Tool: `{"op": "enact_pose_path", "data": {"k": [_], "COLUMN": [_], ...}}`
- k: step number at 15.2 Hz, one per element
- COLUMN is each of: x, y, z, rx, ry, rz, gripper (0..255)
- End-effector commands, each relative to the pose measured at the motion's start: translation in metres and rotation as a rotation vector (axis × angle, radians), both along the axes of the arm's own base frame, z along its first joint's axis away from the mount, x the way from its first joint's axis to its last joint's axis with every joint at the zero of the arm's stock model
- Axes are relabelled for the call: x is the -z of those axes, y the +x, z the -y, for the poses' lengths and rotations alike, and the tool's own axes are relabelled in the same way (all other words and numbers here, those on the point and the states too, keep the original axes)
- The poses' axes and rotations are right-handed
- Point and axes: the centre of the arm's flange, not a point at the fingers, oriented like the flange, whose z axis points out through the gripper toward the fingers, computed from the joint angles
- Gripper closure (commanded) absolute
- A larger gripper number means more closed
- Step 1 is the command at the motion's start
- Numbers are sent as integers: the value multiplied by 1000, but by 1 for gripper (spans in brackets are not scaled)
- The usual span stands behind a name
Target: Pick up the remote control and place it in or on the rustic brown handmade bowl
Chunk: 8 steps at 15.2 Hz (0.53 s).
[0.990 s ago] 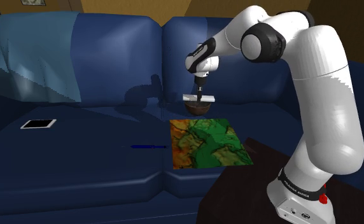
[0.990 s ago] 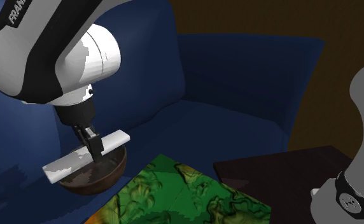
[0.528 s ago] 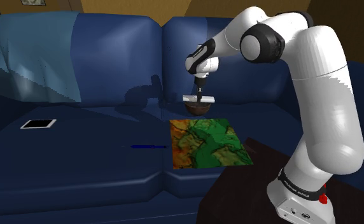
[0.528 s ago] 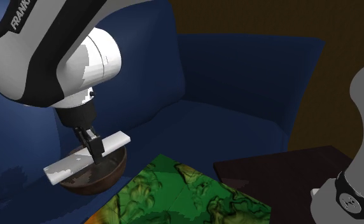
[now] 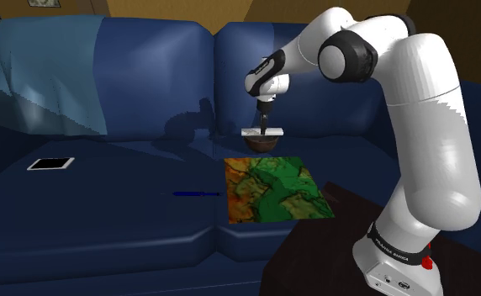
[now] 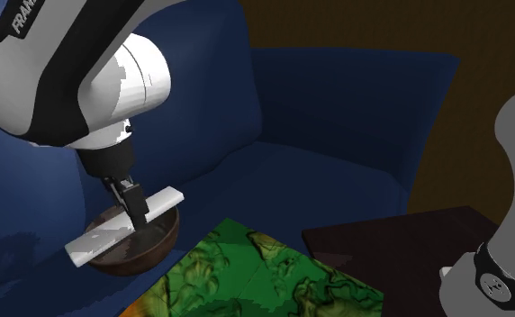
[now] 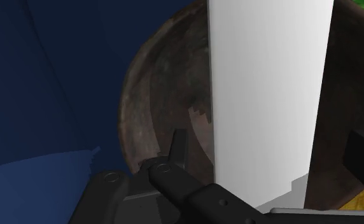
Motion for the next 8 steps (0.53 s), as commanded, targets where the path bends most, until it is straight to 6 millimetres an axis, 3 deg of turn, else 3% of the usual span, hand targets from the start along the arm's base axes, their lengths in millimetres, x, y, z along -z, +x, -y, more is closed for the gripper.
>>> {"op": "enact_pose_path", "data": {"k": [1, 3, 8], "x": [-21, -44, -44], "y": [0, 0, 0], "z": [0, 0, 0], "rx": [0, 0, 0], "ry": [0, 0, 0], "rz": [0, 0, 0], "gripper": [0, 0, 0]}}
